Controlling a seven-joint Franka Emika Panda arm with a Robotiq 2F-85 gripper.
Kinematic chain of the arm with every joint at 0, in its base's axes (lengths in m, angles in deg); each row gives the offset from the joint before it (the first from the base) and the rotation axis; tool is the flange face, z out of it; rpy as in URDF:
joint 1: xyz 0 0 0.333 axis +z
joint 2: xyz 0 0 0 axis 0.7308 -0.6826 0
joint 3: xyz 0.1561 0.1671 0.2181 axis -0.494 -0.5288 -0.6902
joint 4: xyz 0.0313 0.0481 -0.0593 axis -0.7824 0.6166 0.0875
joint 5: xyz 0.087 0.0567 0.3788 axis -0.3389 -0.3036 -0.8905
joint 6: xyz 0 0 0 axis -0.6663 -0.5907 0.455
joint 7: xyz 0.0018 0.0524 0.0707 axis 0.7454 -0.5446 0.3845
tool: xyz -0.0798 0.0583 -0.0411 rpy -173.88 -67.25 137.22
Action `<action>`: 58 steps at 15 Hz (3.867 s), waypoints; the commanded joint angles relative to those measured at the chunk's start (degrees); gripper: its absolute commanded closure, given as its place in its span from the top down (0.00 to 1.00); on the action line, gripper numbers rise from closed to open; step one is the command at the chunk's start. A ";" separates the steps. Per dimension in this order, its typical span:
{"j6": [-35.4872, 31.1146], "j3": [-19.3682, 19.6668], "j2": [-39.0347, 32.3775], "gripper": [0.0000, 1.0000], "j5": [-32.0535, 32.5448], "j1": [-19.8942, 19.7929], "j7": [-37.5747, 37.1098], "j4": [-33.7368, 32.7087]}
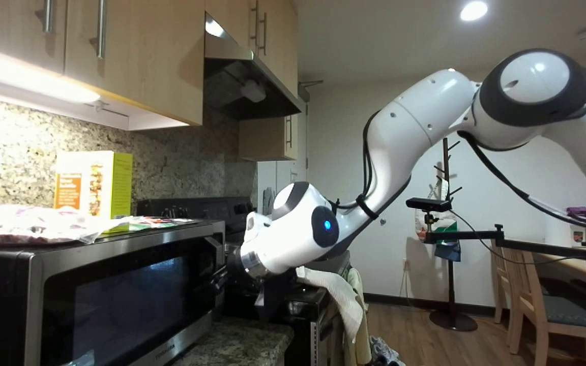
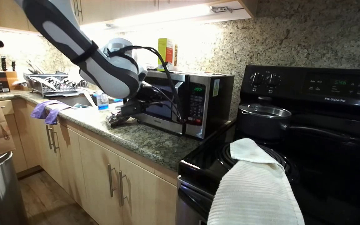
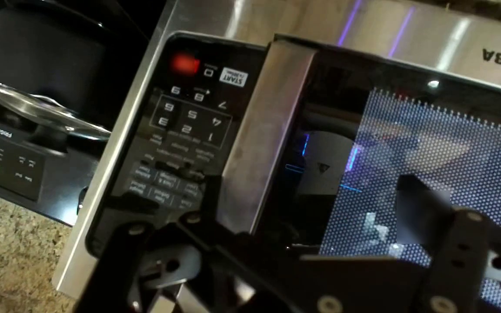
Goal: Close the microwave door
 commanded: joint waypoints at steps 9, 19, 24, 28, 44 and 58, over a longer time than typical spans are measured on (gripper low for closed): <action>20.98 2.48 -6.91 1.00 18.85 5.50 -19.12 0.59; 28.07 13.56 -7.92 1.00 16.08 17.87 -15.35 -3.55; 26.35 23.74 -9.56 1.00 15.91 25.70 -16.46 -9.47; 13.27 24.88 -7.56 1.00 16.05 24.52 -19.27 -8.72; -24.88 23.09 1.15 1.00 15.59 18.79 -16.79 -11.01; -37.52 73.81 1.83 1.00 15.72 60.16 -19.46 -1.28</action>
